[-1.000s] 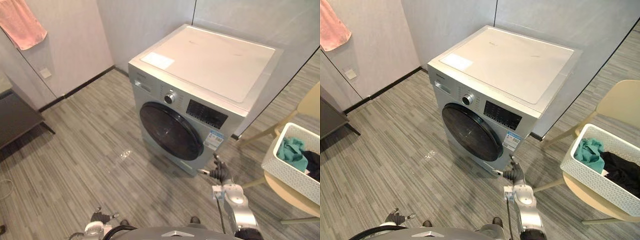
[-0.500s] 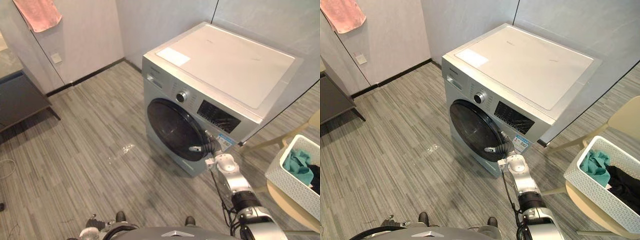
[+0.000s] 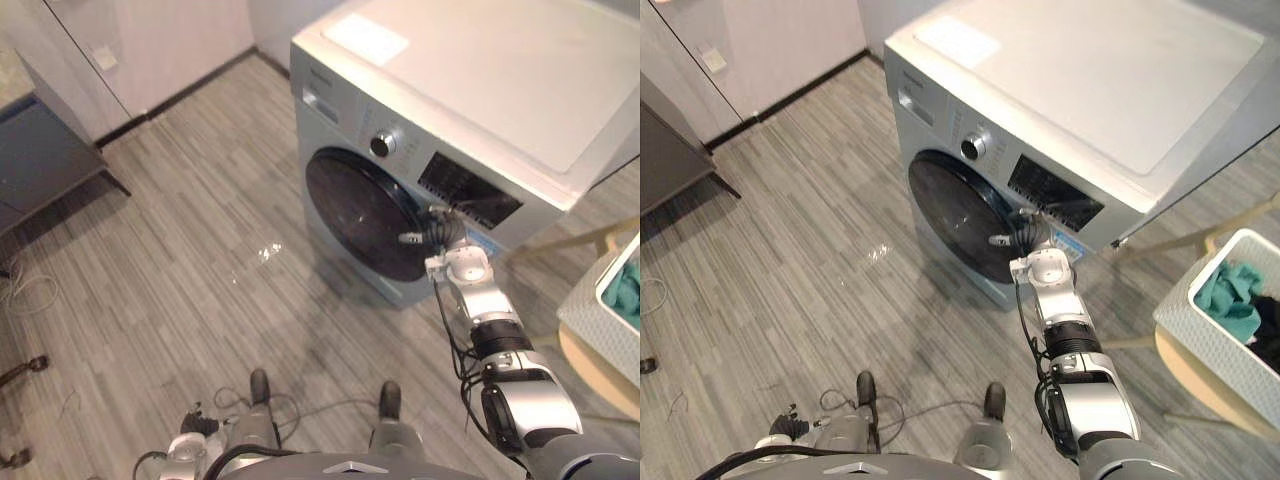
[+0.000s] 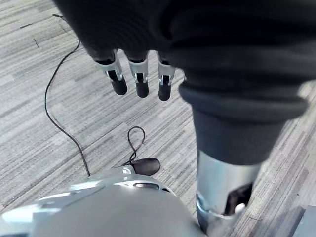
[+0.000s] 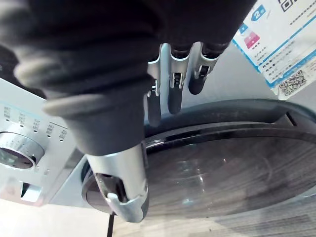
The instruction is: Pick up the laundry basket with both hands and put the clothes into the washing machine.
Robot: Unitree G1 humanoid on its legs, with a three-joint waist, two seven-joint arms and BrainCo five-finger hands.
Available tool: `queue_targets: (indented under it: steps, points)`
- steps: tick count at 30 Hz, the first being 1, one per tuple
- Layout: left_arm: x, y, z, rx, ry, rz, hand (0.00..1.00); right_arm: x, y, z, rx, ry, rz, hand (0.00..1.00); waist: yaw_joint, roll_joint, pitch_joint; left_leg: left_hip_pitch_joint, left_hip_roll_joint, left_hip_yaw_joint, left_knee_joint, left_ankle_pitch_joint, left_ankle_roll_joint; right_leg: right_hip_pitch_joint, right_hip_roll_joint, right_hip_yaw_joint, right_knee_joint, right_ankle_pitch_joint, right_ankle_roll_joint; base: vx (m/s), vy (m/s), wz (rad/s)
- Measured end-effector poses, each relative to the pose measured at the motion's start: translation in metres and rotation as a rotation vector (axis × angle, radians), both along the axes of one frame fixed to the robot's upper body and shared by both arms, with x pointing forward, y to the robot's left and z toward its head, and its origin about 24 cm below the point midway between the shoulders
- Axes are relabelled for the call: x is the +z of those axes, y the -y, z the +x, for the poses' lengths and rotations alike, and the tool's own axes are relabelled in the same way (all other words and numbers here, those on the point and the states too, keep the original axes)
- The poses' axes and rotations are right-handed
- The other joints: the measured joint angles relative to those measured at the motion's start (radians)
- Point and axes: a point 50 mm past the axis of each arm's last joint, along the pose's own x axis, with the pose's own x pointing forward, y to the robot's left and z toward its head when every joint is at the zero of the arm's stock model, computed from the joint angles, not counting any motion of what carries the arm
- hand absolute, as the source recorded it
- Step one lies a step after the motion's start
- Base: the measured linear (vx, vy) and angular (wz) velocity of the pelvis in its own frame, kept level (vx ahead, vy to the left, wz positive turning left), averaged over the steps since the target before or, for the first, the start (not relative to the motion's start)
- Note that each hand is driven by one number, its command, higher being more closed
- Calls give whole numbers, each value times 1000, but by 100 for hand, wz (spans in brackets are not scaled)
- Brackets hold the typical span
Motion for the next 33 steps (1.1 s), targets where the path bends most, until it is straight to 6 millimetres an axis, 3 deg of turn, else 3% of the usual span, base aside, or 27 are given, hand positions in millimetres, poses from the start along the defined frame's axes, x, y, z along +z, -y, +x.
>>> queue_targets:
  steps: [3,7,11,15,20,22,23,25,27,28,31,33]
  points:
    - [1,0,2,1,8,5,0,5,2,3,-27,17,-27,0,-1,12,25,-22,-1,4,0,9,2,-28,0,8,1,10,0,-45,7,-6]
    - [7,4,18,-12,63,10,0,27,6,27,-51,15,-28,0,-4,43,89,-59,-1,5,0,27,5,-70,-1,15,7,28,-3,-64,2,-4]
    - [15,15,37,-43,137,-17,0,42,15,41,-99,-2,46,0,24,80,130,-99,0,-4,-7,47,6,-106,-1,12,10,37,-4,-83,-7,4]
    - [17,15,42,-44,152,-16,0,31,-6,43,-43,-12,181,0,20,78,142,-101,0,-4,-7,50,6,-109,0,11,11,41,-4,-43,-8,-1]
    - [19,15,48,-36,173,-14,0,-4,-57,27,164,-68,140,0,22,70,140,-100,16,-3,-6,47,-1,-106,15,9,5,40,-8,2,-25,-3]
    - [18,10,46,5,162,-16,0,-40,-103,7,341,-177,222,0,21,50,133,-93,28,-7,-1,48,-3,-94,26,-4,1,41,-8,56,-44,0]
    - [18,8,45,13,160,-15,0,-48,-115,0,393,-208,241,0,21,43,129,-93,29,-8,-1,47,-5,-93,27,-6,1,41,-8,77,-44,5]
    - [17,2,44,49,153,-9,0,-76,-173,-34,644,-331,300,0,22,12,114,-91,30,-22,0,46,-7,-74,29,-21,-8,39,-10,70,-32,18]
    - [17,0,43,64,147,-8,0,-84,-202,-54,758,-376,365,0,26,-4,105,-81,28,-33,0,46,-7,-46,28,-42,-17,38,-9,42,-7,32]
    - [16,-4,41,89,142,-4,0,-85,-223,-69,851,-400,436,0,36,-27,93,-68,23,-40,0,44,-9,-19,25,-51,-31,37,-7,42,-2,33]
    - [15,-12,36,116,121,14,0,-78,-243,-87,957,-378,543,0,49,-68,64,-55,14,-55,-1,41,-7,14,17,-68,-42,34,-4,-7,14,21]
    - [14,-16,32,118,101,29,0,-77,-241,-91,960,-357,565,0,50,-86,51,-51,12,-53,-1,31,-14,19,15,-67,-44,33,-4,-35,24,5]
